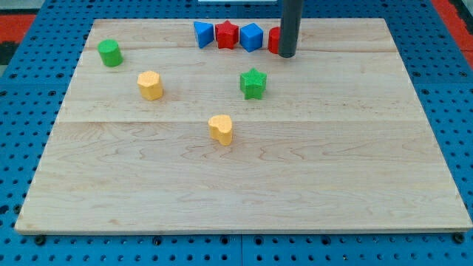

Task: Slide the green star towards the heart

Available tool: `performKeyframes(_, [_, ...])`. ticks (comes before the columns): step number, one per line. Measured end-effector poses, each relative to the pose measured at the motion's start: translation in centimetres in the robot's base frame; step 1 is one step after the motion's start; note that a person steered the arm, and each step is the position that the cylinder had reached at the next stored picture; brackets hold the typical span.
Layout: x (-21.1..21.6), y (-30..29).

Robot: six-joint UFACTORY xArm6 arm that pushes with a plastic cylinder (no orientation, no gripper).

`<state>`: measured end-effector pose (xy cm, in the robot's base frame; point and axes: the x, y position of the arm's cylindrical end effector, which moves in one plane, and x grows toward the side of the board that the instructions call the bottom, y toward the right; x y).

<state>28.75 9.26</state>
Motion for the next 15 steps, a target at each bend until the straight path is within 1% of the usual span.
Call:
performKeyframes(3, [0.0,0.3])
performKeyframes(5, [7.1,-3.3])
performKeyframes(6, [8.2,-8.4])
performKeyframes(7, [7.4,-7.8])
performKeyframes(8, [5.5,-11.5])
performKeyframes(9, [6.2,-12.4])
performKeyframes(10, [6.4,-11.7])
performKeyframes(11, [6.6,-9.4])
performKeyframes(12, [3.4,-4.8])
performKeyframes(14, [6.0,-15.5])
performKeyframes(15, [6.4,-16.6])
